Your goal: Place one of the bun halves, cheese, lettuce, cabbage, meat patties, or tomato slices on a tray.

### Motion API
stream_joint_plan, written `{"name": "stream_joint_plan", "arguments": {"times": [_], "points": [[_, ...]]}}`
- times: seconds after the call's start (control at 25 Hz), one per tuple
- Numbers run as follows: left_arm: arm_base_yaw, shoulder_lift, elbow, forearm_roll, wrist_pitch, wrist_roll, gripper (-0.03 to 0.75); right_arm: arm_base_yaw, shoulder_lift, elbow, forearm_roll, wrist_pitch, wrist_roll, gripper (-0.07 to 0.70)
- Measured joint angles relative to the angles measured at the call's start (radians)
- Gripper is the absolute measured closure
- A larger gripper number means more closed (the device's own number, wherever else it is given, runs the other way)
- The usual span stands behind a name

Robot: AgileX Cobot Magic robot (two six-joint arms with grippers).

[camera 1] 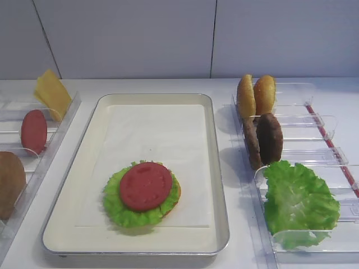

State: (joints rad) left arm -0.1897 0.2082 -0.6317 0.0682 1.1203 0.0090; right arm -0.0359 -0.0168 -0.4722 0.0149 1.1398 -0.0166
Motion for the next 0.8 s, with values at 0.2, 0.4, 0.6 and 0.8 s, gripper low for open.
{"name": "stream_joint_plan", "arguments": {"times": [0.2,0.4,0.6,0.8], "points": [[0.0,-0.124,0.063,-0.015,0.0,-0.009,0.243,0.0,0.0,0.0,0.0,0.0,0.0,0.23],[0.0,-0.214,0.115,-0.019,0.003,-0.009,0.243,0.0,0.0,0.0,0.0,0.0,0.0,0.23],[0.0,-0.225,0.12,-0.02,0.016,-0.009,0.243,0.0,0.0,0.0,-0.001,0.0,0.0,0.23],[0.0,-0.225,0.144,-0.021,0.052,-0.014,0.243,0.0,0.0,0.0,-0.001,0.0,0.0,0.23]]}}
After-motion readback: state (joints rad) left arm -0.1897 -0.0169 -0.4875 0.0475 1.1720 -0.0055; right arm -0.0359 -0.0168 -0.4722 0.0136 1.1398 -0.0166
